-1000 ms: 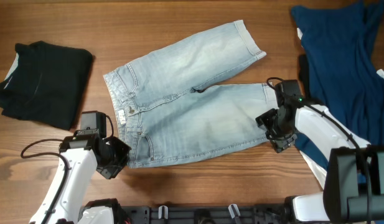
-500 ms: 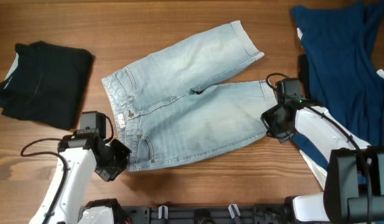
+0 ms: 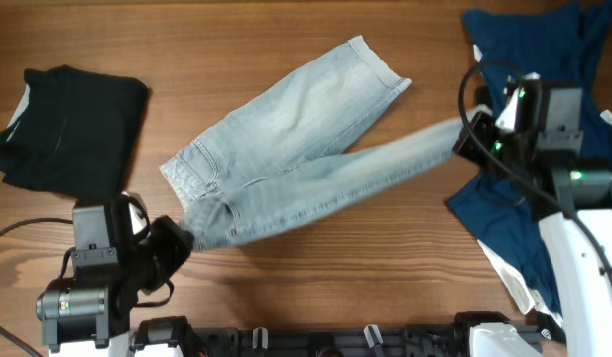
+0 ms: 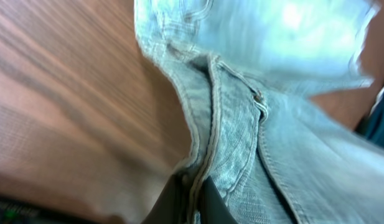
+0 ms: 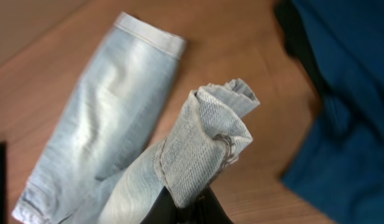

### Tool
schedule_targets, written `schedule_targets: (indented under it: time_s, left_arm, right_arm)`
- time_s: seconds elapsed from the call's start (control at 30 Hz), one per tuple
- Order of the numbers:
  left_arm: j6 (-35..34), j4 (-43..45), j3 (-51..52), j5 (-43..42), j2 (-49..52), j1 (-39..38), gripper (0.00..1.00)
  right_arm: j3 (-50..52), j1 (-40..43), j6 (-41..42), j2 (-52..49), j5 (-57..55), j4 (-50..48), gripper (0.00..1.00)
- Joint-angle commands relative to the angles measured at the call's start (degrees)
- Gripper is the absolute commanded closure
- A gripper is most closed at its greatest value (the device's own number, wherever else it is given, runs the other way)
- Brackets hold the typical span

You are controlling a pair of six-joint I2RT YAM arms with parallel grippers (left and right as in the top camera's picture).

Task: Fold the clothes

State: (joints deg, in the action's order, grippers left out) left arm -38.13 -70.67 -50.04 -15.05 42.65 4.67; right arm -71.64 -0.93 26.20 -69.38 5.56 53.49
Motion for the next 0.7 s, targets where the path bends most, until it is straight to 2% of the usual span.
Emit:
schedule_targets:
  time_s: [0.0, 0.13, 0.27, 0.4, 0.5, 0.67]
  left_arm:
    - [-9.0, 5.4, -1.3, 8.2, 1.4, 0.5, 0.96]
    - [-14.4, 7.1, -1.3, 12.5, 7.9, 0.5, 0.96]
    - [-19.1, 12.2, -1.3, 12.5, 16.5, 0.5, 0.96]
    - [-19.6, 15.8, -1.3, 11.7, 24.4, 0.5, 0.96]
    - [-20.9, 22.1, -1.3, 12.1, 30.8, 0.5, 0.96]
    - [-20.9, 29.4, -1.3, 11.9, 34.2, 0.5, 0.96]
  right_arm:
    - [-6.4, 0.5, -7.0, -5.2, 1.5, -6.5, 0.96]
    - [-7.0, -1.6, -6.9, -12.3, 2.3, -16.3, 0.96]
    - [-7.0, -4.9, -7.8, -20.9, 2.2, -22.2, 0.96]
    - [-7.0, -6.7, -8.7, -26.9, 2.3, -25.7, 0.96]
    - [-7.6, -8.6, -10.4, -30.8, -0.1, -29.4, 0.96]
    - [-7.6, -9.2, -10.3, -33.7, -0.2, -33.4, 0.96]
